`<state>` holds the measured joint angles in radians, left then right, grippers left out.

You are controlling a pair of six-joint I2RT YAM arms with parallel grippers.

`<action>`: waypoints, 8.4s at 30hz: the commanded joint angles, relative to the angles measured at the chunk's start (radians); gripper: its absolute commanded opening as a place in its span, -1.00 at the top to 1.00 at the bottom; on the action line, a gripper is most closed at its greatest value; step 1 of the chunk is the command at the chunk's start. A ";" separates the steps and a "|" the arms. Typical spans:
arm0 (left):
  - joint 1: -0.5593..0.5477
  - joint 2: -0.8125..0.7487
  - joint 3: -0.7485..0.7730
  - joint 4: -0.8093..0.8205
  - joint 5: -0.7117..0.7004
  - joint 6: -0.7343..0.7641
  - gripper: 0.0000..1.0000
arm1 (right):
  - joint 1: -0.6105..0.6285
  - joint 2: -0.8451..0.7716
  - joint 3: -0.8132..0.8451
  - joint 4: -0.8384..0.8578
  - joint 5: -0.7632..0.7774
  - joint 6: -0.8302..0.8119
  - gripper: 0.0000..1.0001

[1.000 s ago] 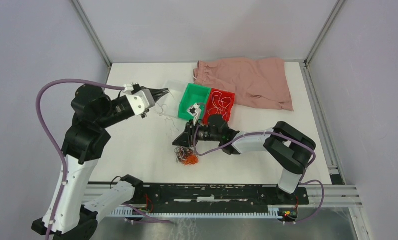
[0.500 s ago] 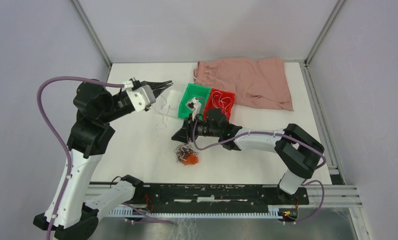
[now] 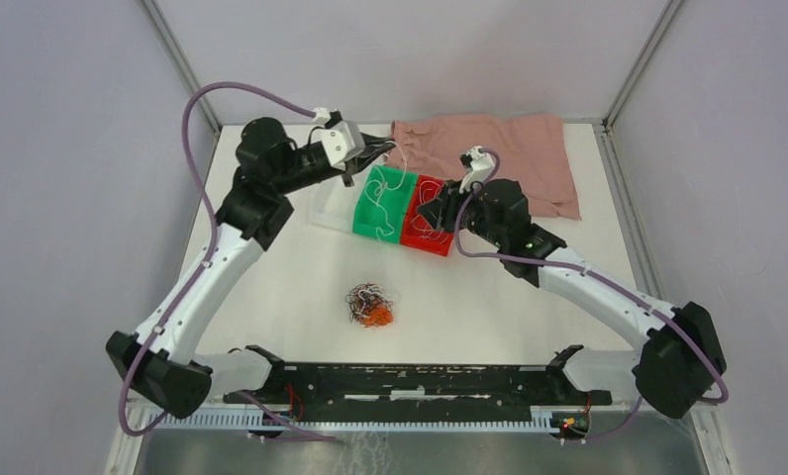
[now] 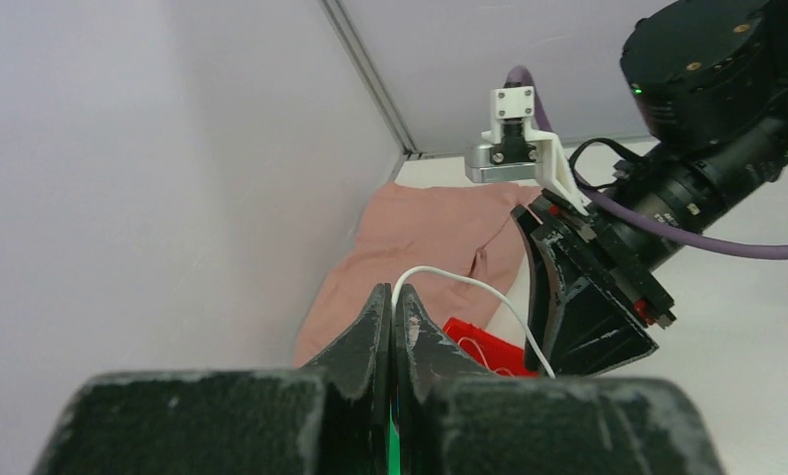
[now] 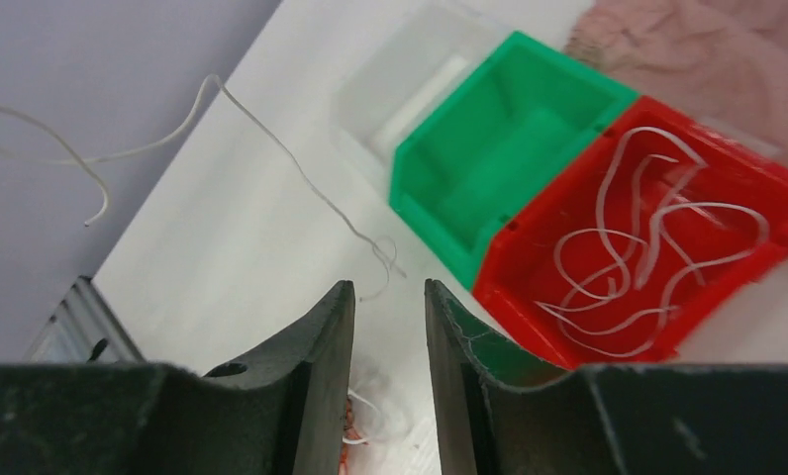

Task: Untangle the cables
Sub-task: Place the cable in the bin, then untie the cable.

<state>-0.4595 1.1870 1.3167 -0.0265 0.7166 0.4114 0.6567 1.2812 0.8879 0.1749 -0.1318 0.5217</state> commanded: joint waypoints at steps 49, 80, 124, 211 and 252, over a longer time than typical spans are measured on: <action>-0.165 0.785 0.289 -0.145 -0.402 0.044 0.94 | -0.381 -0.108 -0.133 -0.136 0.072 0.027 0.39; -0.202 0.814 0.589 -0.651 -0.360 0.248 -0.50 | -0.402 -0.042 -0.099 -0.134 -0.033 0.065 0.36; 0.408 0.593 0.032 -0.381 -0.361 0.290 -0.53 | -0.198 0.607 0.407 -0.261 -0.193 0.015 0.74; 0.501 0.077 0.019 -0.572 -0.241 0.025 -0.99 | -0.036 0.259 0.535 -0.630 0.124 -0.232 -0.99; 0.023 0.255 -0.339 -0.726 0.041 0.347 -0.27 | 0.072 -0.035 0.140 -0.570 0.079 -0.096 -0.13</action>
<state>-0.4183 1.4193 0.9665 -0.8158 0.7128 0.7986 0.7284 1.2591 1.0180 -0.4164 -0.0624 0.4191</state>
